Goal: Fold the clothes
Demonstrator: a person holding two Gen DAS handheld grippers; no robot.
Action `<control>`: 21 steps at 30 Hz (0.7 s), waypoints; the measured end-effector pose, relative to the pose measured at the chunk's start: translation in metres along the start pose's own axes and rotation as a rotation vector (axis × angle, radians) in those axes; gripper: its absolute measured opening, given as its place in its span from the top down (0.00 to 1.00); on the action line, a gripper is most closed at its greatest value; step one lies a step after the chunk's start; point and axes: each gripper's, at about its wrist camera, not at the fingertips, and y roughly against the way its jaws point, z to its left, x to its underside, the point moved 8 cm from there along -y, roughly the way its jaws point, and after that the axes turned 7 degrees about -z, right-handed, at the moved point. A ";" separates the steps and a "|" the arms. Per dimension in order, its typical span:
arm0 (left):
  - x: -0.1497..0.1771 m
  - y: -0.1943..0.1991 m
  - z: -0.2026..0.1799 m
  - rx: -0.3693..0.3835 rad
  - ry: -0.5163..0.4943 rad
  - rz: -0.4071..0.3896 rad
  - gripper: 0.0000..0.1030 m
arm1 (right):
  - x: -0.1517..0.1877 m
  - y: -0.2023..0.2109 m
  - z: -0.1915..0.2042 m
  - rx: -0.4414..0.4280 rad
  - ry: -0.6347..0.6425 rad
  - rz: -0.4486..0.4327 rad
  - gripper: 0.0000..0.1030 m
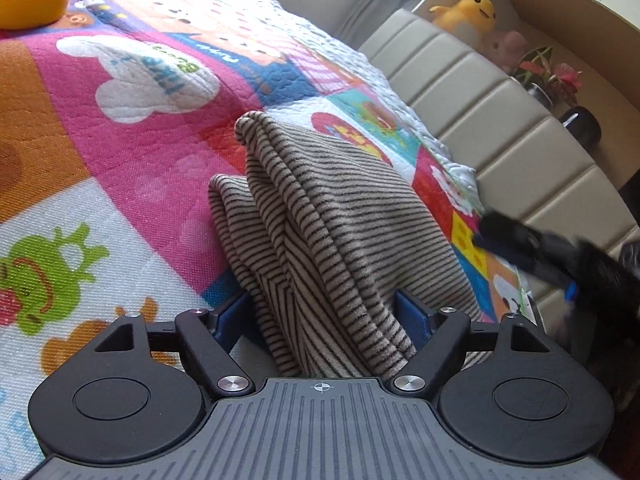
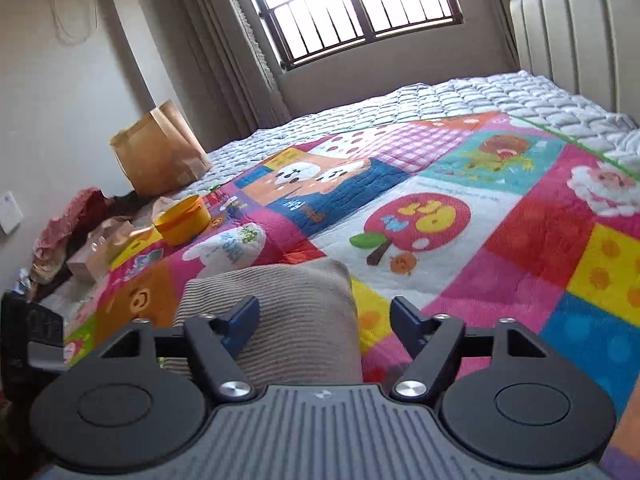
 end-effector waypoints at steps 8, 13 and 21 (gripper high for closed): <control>0.001 -0.001 0.002 0.009 -0.017 0.001 0.20 | 0.020 -0.063 -0.007 0.110 0.125 0.104 0.29; 0.002 0.002 0.000 0.008 -0.033 -0.013 0.20 | 0.020 -0.048 -0.006 0.105 0.147 0.092 0.27; -0.049 0.042 -0.030 0.088 -0.112 -0.194 0.37 | 0.018 -0.032 0.010 0.143 0.289 0.031 0.24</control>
